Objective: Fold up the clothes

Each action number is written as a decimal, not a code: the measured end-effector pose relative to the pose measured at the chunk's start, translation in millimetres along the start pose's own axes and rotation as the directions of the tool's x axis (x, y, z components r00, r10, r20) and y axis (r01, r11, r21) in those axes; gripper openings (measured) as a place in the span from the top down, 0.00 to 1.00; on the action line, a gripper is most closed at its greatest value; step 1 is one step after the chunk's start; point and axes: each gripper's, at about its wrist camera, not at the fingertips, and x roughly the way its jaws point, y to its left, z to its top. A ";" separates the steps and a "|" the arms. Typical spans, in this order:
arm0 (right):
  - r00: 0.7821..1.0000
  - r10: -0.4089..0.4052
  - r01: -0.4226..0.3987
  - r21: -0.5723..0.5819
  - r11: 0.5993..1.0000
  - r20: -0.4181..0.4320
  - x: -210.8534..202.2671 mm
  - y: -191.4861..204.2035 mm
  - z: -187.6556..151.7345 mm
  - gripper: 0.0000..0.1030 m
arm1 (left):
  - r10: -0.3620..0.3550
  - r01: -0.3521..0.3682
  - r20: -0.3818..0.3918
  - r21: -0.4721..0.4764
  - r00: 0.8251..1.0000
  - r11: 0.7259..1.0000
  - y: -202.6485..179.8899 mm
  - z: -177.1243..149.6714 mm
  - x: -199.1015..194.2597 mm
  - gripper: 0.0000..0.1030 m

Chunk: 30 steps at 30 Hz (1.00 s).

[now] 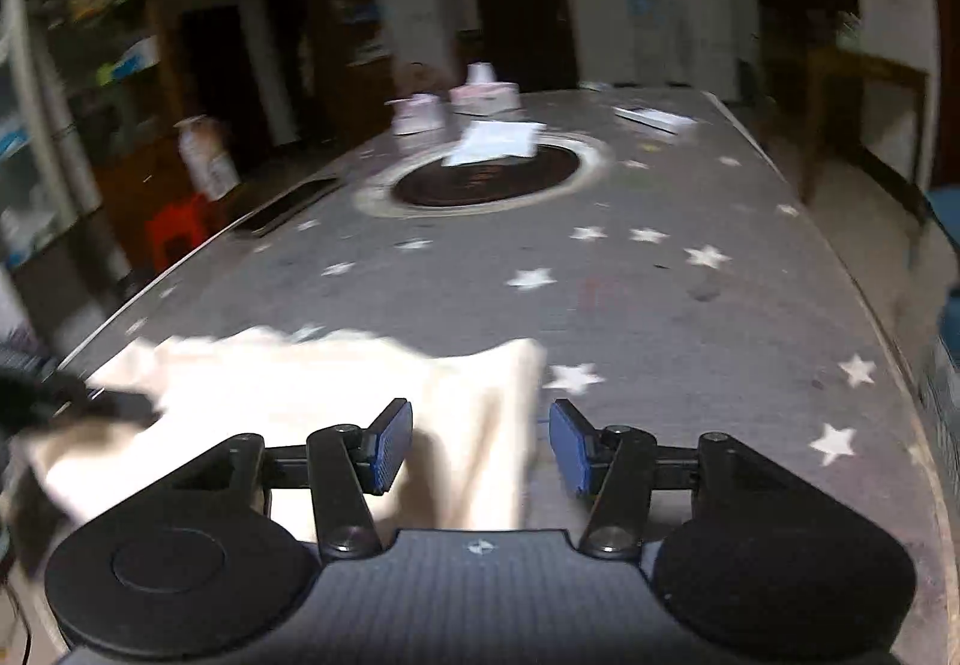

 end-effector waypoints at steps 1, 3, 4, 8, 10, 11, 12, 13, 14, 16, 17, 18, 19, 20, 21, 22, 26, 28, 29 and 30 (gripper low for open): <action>1.000 0.016 -0.015 0.026 1.000 -0.016 5.9 -6.0 0.5 0.50 | 0.007 -0.007 0.000 0.009 1.000 1.000 -1.5 0.2 0.4 0.80; 0.998 0.045 -0.043 0.070 0.997 -0.031 15.7 -13.2 0.6 0.49 | 0.020 -0.020 0.000 0.028 1.000 0.999 -4.8 0.6 0.8 0.80; 0.998 0.051 -0.050 0.066 0.997 -0.028 18.7 -11.1 1.1 0.50 | 0.025 -0.025 0.001 0.039 1.000 0.999 -7.0 0.8 0.6 0.80; 0.995 0.096 -0.094 0.055 0.994 -0.033 21.8 -0.8 -1.3 0.84 | 0.044 -0.044 0.004 0.082 0.999 0.996 -16.0 2.0 -0.2 0.81; 0.996 0.088 -0.088 0.035 0.996 -0.010 15.8 5.1 -2.0 0.89 | 0.053 -0.054 0.007 0.103 0.999 0.993 -20.5 2.6 -0.6 0.82; 0.996 0.088 -0.088 0.029 0.996 0.002 12.4 7.1 -1.8 0.90 | 0.058 -0.059 0.008 0.114 0.998 0.992 -22.7 2.8 -0.8 0.83; 0.995 0.094 -0.095 0.032 0.995 0.018 7.4 6.3 0.1 0.90 | 0.059 -0.060 0.011 0.126 0.998 0.990 -26.0 3.6 -1.7 0.83; 0.995 0.092 -0.093 0.024 0.995 0.034 1.4 6.2 2.6 0.90 | 0.053 -0.055 0.017 0.142 0.998 0.988 -30.7 5.4 -3.0 0.83; 0.995 0.089 -0.090 0.017 0.996 0.050 -4.7 6.0 5.1 0.90 | 0.044 -0.047 0.022 0.156 0.999 0.987 -35.7 7.4 -3.7 0.84; 0.994 0.081 -0.081 -0.001 0.997 0.078 -17.1 5.6 10.7 0.90 | 0.022 -0.026 0.025 0.185 0.999 0.982 -48.7 11.1 -3.2 0.84; 0.993 0.072 -0.071 -0.013 0.997 0.091 -23.1 5.6 13.6 0.90 | 0.013 -0.017 0.023 0.202 1.000 0.979 -56.2 12.5 -1.5 0.84; 0.993 0.059 -0.057 -0.024 0.998 0.105 -29.8 5.2 17.0 0.90 | 0.006 -0.010 0.021 0.219 1.000 0.976 -63.5 13.4 0.6 0.84; 0.992 0.046 -0.043 -0.032 0.999 0.118 -35.7 3.6 20.0 0.90 | -0.002 -0.002 0.018 0.236 1.000 0.972 -71.2 14.1 3.6 0.84; 0.991 0.030 -0.026 -0.039 0.999 0.129 -40.9 0.8 23.0 0.90 | -0.010 0.006 0.014 0.254 1.000 0.967 -79.6 14.6 7.0 0.84; 0.990 0.014 -0.008 -0.045 0.999 0.141 -46.2 -2.1 26.1 0.90 | -0.017 0.014 0.012 0.270 1.000 0.963 -87.7 15.2 11.0 0.84; 0.988 -0.001 0.009 -0.051 0.999 0.152 -51.4 -5.0 29.1 0.90 | -0.024 0.020 0.011 0.283 1.000 0.959 -95.7 15.7 15.7 0.84; 0.982 -0.074 0.085 -0.053 0.995 0.174 -62.9 -25.1 39.7 0.90 | -0.057 0.056 -0.006 0.324 0.998 0.945 -126.5 20.3 39.2 0.84; 0.979 -0.107 0.117 -0.047 0.992 0.172 -63.0 -36.2 43.3 0.90 | -0.064 0.065 -0.014 0.354 0.998 0.933 -141.1 21.1 52.6 0.84; 0.977 -0.123 0.132 -0.044 0.990 0.172 -63.1 -41.7 45.1 0.90 | -0.060 0.062 -0.018 0.369 0.998 0.928 -147.1 21.8 59.5 0.84; 0.975 -0.139 0.148 -0.041 0.988 0.171 -63.2 -47.3 47.0 0.90 | -0.057 0.061 -0.022 0.381 0.998 0.923 -152.6 22.5 66.4 0.84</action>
